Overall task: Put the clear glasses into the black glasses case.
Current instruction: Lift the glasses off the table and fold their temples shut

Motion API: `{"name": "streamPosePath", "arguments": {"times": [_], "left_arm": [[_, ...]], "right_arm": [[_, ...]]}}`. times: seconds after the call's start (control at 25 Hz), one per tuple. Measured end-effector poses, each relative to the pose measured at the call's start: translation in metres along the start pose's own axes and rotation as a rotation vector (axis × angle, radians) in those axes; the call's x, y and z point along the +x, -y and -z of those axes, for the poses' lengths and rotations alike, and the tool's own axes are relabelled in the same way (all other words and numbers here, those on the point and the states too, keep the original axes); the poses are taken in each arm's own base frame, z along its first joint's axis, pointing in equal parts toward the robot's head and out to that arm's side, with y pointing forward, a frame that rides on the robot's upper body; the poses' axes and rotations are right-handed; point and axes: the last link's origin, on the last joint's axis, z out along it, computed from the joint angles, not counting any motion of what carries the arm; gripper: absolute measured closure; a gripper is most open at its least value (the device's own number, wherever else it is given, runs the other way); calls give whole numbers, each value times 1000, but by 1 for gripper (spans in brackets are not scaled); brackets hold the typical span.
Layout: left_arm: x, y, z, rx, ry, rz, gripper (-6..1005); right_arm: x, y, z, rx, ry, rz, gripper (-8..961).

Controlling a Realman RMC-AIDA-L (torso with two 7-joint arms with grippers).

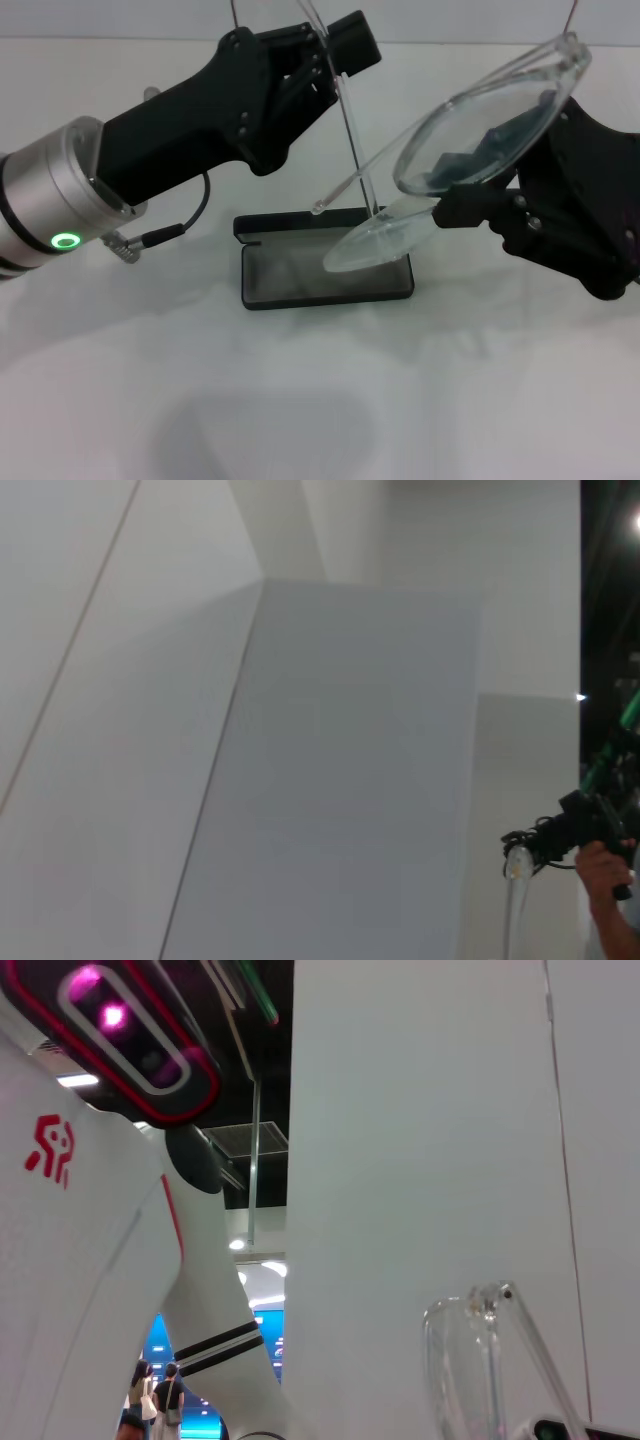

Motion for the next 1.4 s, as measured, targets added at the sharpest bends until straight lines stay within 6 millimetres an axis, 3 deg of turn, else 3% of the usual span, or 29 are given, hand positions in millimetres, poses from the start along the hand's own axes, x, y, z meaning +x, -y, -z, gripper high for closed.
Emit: {"name": "streamPosePath", "arguments": {"times": [0.88,1.4], "left_arm": [[6,-11,-11,-89,-14,-19,941],[19,-1,2,-5,-77,-37,940]], "right_arm": [[6,14,2,98,-19,-26,877],[3,7,1,42,0,-24,877]]}}
